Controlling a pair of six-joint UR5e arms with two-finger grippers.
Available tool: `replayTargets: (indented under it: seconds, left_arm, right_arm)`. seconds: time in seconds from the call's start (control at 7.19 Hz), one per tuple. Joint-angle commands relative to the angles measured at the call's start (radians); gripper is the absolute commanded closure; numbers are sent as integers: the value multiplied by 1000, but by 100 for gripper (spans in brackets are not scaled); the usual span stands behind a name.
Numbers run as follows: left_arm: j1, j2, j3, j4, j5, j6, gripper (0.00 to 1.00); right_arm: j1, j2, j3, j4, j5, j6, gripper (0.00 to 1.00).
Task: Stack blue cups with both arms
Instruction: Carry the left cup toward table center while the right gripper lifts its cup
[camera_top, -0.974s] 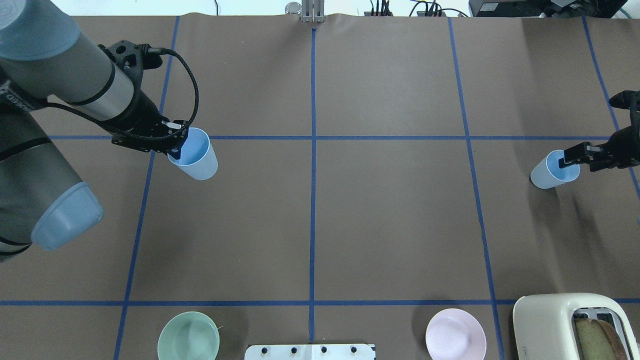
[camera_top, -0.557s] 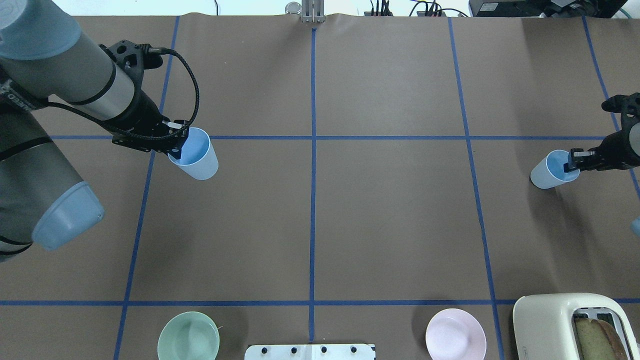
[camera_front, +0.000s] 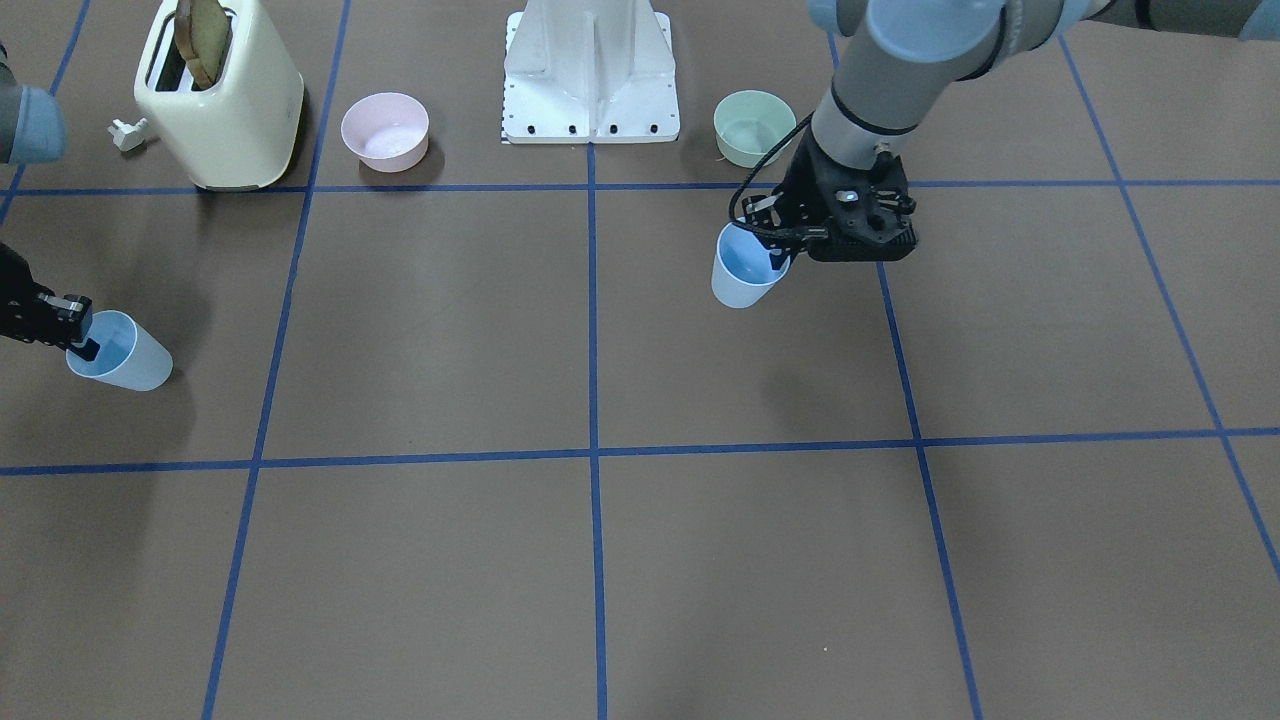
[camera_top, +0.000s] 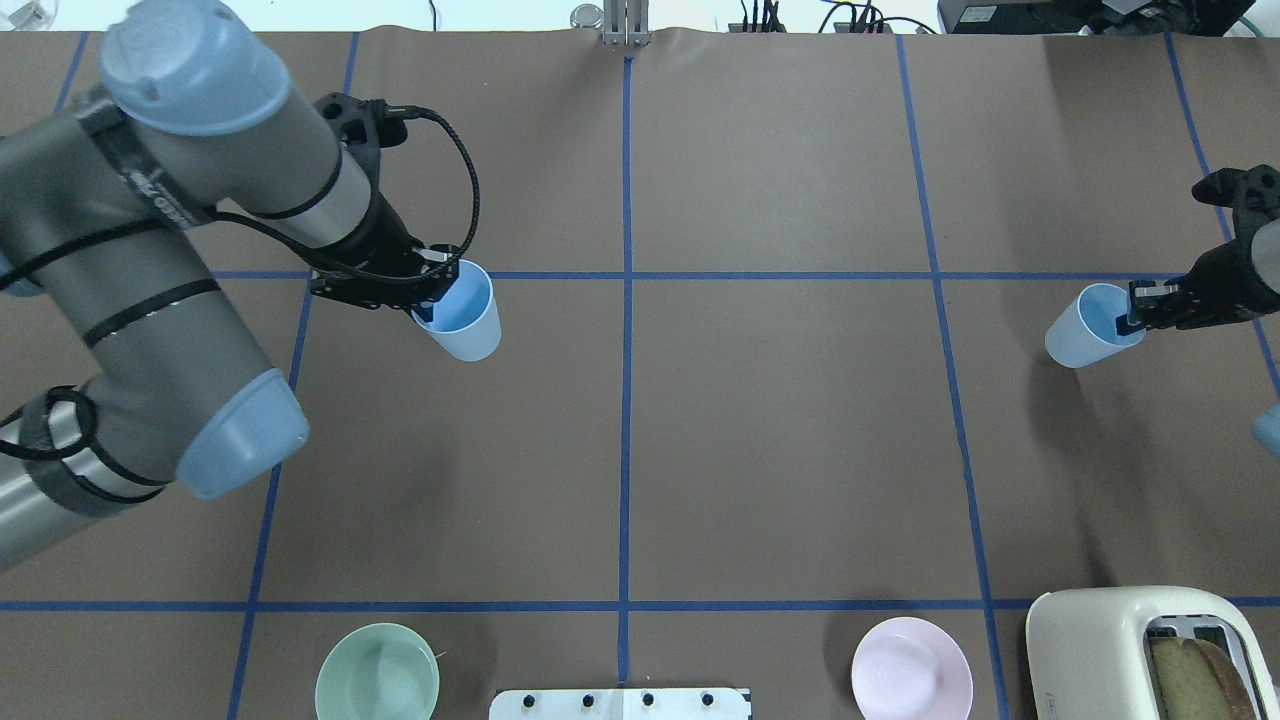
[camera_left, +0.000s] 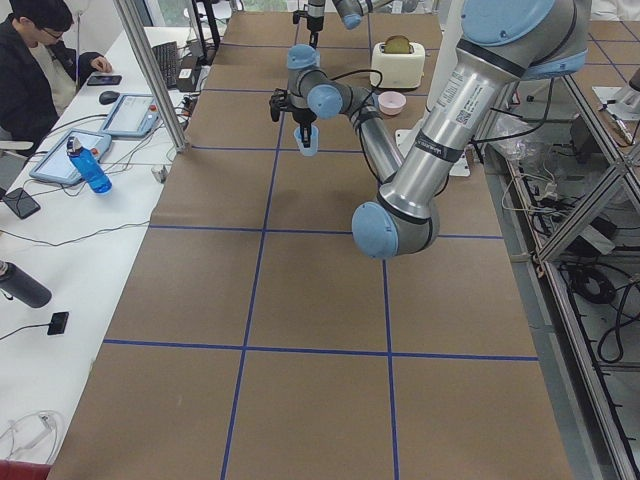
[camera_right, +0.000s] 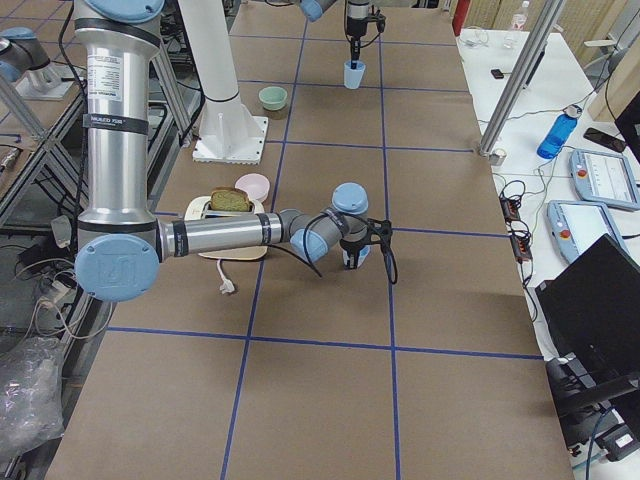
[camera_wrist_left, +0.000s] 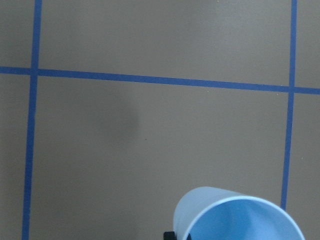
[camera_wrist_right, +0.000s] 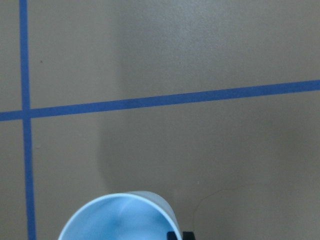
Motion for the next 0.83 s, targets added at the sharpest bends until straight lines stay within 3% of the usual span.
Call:
replayTargets:
  seconds: [0.0, 0.28, 0.7]
  left_arm:
    - [81, -120, 164, -61, 62, -100, 100]
    - [126, -171, 298, -180, 105, -137, 100]
    - [158, -222, 412, -241, 105, -142, 100]
  right_arm:
    - [41, 203, 53, -300, 32, -4, 100]
    - [29, 328, 53, -429, 16, -4, 100]
    - [21, 380, 46, -455, 6, -3, 100]
